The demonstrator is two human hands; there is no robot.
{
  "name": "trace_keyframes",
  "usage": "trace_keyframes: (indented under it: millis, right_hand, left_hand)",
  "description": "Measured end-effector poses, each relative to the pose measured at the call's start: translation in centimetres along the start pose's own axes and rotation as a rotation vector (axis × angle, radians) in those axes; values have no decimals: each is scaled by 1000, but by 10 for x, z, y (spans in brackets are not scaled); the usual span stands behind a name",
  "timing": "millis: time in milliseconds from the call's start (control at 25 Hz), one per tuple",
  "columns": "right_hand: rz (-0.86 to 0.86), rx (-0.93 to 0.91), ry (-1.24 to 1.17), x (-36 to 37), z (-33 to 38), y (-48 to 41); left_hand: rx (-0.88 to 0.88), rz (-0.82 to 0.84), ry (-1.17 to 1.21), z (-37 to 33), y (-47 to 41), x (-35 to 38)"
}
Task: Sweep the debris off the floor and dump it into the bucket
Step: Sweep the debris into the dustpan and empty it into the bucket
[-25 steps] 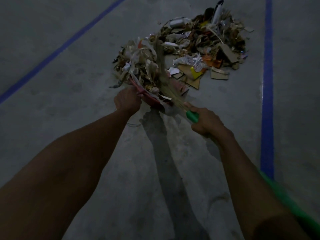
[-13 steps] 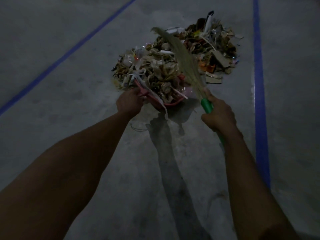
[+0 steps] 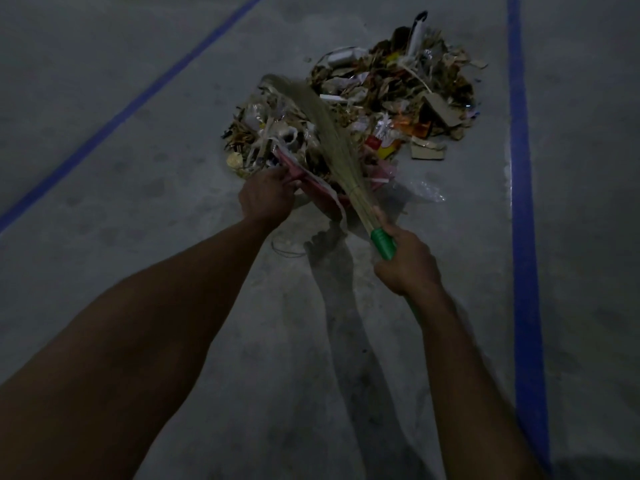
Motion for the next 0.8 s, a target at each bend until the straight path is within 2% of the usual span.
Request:
trace_keyframes:
  millis: [200,360,560,680,800]
  right_hand:
    - [37,-11,-92,-36,9,-16]
    - [72,-83,-56,-134,34,-12]
    - [106,-34,9,-292,67,53]
    - [129,10,8,-381,93,118]
    - [153,77,-24,-459,131,193]
  left_hand:
    - [-52,-125,36,-32,-16,-9]
    - [-110,-160,52,-83,-34,-62]
    - [-189,-149,161,-187,-40,-174]
    - [-122,-165,181,-254,-33,-256]
    - [-102,-99,174,-327,-29,-347]
Point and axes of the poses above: each hand's wrist, its own y-axis away from the middle knuckle, its own x-axis out of the palm, z = x × y, the point moved 3 cm from there along -y, towards the middle knuckle, and after that the axes turned 12 degrees about y, right-handed, at the moved point
